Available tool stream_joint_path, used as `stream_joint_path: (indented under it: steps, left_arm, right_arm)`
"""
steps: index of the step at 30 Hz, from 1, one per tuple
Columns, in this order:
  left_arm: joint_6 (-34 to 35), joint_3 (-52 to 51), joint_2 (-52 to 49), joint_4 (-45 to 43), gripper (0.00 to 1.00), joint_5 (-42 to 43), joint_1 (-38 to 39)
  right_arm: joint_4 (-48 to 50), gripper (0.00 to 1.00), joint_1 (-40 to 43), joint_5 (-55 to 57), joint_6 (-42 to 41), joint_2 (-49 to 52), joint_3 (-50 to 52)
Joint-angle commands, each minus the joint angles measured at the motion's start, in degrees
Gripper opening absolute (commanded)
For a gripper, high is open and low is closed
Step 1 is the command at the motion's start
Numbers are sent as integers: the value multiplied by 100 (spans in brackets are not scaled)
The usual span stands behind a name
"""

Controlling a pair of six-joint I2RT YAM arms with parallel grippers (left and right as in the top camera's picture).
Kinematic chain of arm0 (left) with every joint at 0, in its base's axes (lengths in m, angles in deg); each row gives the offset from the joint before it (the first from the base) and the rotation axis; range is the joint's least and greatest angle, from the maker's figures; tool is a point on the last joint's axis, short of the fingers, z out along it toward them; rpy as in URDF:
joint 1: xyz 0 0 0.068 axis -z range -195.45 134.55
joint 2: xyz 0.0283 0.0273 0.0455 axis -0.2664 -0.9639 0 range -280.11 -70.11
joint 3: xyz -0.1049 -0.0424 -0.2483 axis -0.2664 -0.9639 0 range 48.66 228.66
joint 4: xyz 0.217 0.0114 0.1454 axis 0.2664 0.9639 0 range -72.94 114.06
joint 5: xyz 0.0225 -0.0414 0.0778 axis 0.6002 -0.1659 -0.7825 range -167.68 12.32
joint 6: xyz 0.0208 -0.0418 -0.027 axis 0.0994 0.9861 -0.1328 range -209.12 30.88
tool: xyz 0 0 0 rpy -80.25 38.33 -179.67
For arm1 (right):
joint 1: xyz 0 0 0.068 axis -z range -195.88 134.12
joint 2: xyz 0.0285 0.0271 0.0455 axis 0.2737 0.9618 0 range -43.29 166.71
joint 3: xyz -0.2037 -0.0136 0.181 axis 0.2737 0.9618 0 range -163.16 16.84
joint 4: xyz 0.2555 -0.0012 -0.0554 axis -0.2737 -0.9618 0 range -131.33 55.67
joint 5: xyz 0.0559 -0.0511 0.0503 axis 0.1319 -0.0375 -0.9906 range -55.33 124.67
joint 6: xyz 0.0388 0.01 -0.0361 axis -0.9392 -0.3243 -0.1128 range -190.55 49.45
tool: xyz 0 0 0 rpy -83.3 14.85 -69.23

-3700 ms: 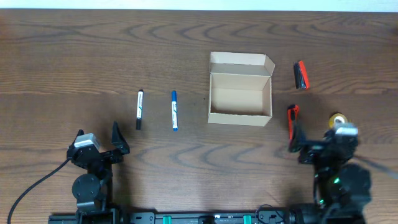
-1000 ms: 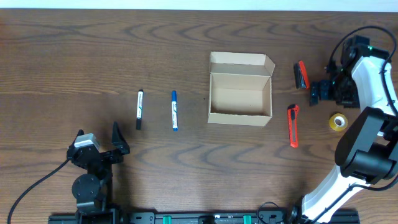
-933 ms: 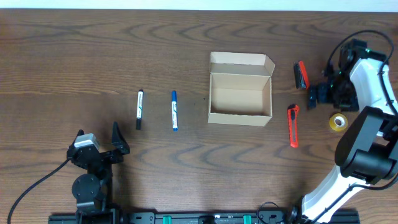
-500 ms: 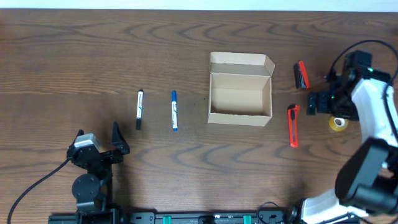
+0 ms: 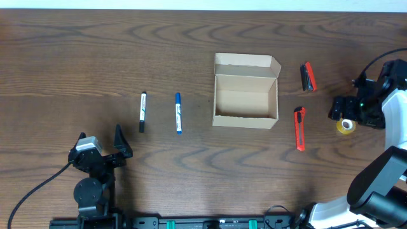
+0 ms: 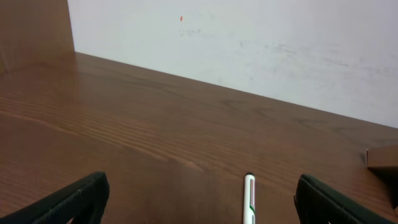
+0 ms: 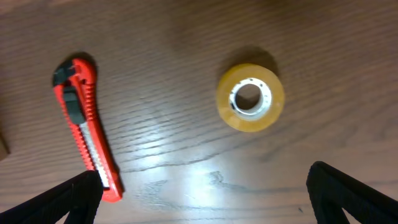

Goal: Pack container
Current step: 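Move the right gripper over the yellow tape roll, then lower the right gripper into the tape roll hole and grasp it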

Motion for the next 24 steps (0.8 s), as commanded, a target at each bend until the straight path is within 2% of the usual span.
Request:
stream_joint_path:
  steps: [1,24]
  left_arm:
    - [-17,-90,39,278,95,55,-39]
    - [-17,-90,39,278,95,55,-39]
  right_arm:
    - [33,99,-13,-190,173,98,-22]
    - [348,99,-13,-170,175,898,13]
